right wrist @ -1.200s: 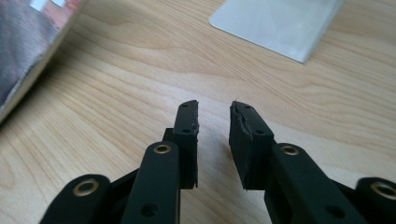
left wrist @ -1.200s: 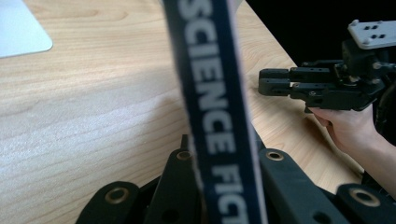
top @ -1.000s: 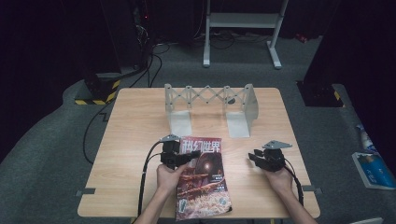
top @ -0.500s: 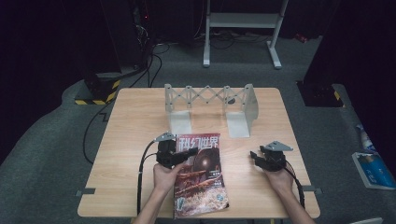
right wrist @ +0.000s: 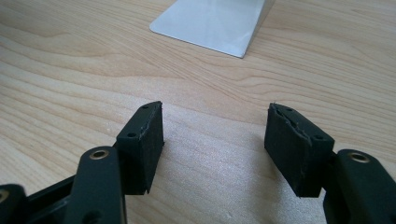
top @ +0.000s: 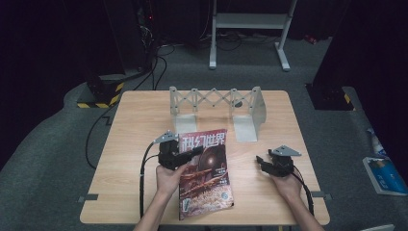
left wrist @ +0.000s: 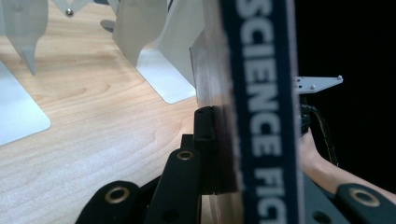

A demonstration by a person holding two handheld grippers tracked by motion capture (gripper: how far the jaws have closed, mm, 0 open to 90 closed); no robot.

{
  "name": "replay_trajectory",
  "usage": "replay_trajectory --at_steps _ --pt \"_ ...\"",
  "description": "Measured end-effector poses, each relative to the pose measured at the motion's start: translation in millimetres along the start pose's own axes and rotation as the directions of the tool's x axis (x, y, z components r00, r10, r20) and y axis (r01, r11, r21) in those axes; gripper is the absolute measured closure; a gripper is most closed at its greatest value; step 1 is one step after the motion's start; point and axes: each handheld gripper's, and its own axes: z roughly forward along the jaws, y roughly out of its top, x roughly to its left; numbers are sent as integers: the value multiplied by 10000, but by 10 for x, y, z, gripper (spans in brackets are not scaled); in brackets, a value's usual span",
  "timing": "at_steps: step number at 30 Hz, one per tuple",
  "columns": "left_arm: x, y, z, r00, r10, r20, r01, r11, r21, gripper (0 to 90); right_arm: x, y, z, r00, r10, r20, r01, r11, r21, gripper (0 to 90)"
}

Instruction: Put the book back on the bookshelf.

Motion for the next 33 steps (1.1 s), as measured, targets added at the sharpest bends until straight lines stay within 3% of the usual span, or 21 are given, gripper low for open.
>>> replay_trajectory --at_steps 5,9,13,20,33 --pt "-32 79 -79 9996 250 -141 -253 9995 -193 837 -1 0 1 10000 -8 -19 8 10000 -4 376" --pt "-28 151 -139 9996 230 -168 -234 9995 -217 837 -1 -2 1 10000 -13 -23 13 10000 -22 375" --pt "-41 247 -208 9970 624 -466 -637 9976 -255 837 -4 -4 4 10000 -59 -30 59 10000 -49 369" --pt "-26 371 -304 9939 741 -818 -778 9961 -428 838 -3 -5 4 10000 -63 -29 63 10000 -45 368" --pt "-36 605 -404 9745 1403 -1751 -1514 9871 -514 837 -1 -7 3 10000 -64 -36 64 10000 -49 366"
